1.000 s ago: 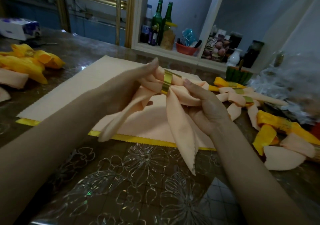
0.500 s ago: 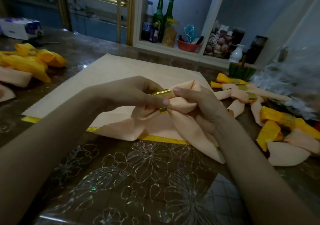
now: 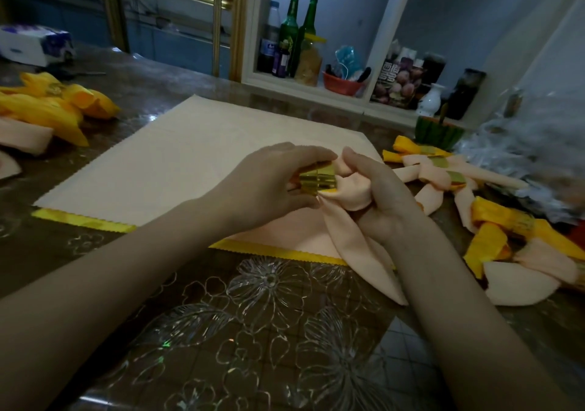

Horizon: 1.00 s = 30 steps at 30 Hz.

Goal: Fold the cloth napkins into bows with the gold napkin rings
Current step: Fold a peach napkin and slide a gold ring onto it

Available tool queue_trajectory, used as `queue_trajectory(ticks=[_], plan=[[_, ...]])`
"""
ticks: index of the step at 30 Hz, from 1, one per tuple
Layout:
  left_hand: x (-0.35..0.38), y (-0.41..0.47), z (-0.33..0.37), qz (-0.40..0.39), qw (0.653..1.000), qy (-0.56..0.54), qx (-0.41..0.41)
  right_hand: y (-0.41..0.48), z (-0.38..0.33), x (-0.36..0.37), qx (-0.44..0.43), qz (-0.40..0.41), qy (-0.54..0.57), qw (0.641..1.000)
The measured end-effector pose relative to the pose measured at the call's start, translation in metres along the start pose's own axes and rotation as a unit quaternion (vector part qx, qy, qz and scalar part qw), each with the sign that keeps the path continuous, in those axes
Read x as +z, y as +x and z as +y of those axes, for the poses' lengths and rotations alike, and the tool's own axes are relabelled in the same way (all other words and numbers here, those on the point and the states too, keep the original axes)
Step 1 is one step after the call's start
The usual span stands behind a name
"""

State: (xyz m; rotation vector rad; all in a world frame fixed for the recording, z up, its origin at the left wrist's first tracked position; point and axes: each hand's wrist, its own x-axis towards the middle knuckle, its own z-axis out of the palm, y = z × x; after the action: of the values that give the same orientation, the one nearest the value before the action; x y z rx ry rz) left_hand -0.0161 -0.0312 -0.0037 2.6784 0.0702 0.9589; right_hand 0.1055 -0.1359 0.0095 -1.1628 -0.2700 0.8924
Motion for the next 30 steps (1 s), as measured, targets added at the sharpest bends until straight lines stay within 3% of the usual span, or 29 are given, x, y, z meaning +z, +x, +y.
queue_trajectory(ticks=[4, 8, 12, 19, 24, 26, 30], plan=[[-0.005, 0.002, -0.008, 0.049, 0.999, 0.008, 0.001, -0.004, -0.009, -0.001, -0.039, -0.119, 0.052, 0.991], [-0.004, 0.005, -0.011, 0.081, 0.992, -0.052, -0.082, -0.005, -0.010, -0.005, -0.113, -0.155, -0.171, 0.966], [0.002, 0.004, -0.012, 0.074, 0.988, -0.085, -0.108, 0.000, -0.004, -0.007, -0.144, -0.142, -0.201, 0.958], [0.007, 0.001, -0.005, 0.064, 0.976, -0.170, -0.121, 0.004, 0.001, -0.008, -0.117, -0.101, -0.128, 0.980], [0.004, 0.000, -0.006, 0.074, 0.997, -0.033, 0.008, 0.004, 0.006, -0.004, -0.107, -0.089, -0.076, 0.987], [0.001, 0.000, -0.002, 0.082, 0.991, -0.102, -0.026, 0.005, 0.008, -0.002, -0.098, -0.084, -0.057, 0.990], [-0.009, 0.005, 0.002, 0.117, 0.947, -0.248, -0.167, 0.005, 0.003, 0.001, -0.087, -0.081, 0.035, 0.992]])
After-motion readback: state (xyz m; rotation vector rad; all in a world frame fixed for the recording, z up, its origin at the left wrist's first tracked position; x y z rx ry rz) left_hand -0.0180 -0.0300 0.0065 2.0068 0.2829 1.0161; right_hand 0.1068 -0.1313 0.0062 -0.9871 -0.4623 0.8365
